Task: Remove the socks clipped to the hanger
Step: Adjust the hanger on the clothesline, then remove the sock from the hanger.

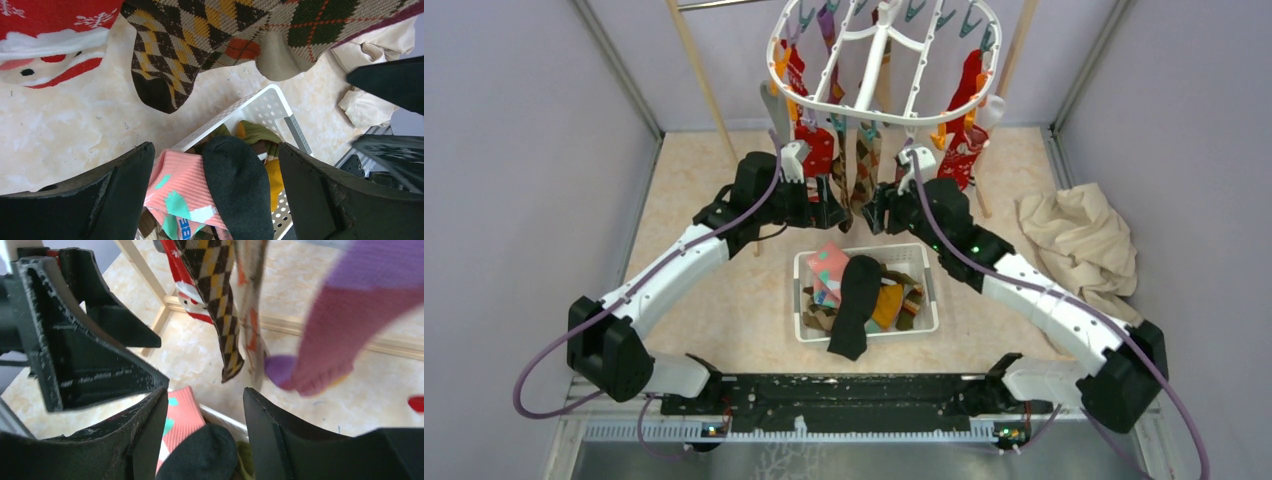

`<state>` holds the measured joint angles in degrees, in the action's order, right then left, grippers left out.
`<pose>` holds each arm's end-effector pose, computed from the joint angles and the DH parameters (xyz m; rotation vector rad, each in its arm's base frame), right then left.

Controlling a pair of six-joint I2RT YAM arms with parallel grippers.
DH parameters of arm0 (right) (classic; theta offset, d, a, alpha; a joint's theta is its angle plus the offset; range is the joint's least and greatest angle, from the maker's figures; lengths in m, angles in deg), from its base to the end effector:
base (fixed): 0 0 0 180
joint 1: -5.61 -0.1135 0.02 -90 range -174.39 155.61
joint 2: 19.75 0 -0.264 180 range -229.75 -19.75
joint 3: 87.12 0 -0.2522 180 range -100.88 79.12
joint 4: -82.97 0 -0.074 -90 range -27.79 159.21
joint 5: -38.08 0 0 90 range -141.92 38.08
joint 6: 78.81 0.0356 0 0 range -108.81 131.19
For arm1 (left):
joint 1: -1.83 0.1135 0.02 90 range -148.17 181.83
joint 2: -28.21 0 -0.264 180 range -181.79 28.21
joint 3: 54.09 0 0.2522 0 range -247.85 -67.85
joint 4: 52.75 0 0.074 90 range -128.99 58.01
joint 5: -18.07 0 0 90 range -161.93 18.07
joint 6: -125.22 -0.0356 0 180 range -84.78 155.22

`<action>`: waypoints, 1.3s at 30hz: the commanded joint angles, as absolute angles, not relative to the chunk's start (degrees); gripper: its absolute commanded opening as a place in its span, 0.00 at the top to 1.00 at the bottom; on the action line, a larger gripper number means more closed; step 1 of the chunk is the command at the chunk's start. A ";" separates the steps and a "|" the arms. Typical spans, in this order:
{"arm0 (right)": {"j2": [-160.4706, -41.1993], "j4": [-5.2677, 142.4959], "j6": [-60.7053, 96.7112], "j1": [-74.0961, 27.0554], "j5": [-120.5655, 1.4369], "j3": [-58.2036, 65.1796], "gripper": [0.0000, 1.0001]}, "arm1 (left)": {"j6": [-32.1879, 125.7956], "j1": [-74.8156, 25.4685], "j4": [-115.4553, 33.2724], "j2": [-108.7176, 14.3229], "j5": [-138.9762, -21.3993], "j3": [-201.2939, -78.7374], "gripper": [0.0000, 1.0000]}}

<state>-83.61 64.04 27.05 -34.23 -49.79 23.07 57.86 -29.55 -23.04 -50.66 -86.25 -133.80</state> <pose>0.2015 0.1664 0.3520 -0.3568 1.8116 0.6560 0.2654 -0.1722 0.3238 0.3244 2.1420 -0.8213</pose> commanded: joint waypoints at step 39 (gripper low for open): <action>-92.70 77.79 21.13 -37.85 -32.13 18.42 0.42 | 55.26 -29.60 -19.76 -44.88 -84.04 -132.34 0.01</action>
<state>-92.05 75.60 21.87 -37.42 -30.65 18.76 56.09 -29.55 -20.46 -45.92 -84.33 -131.77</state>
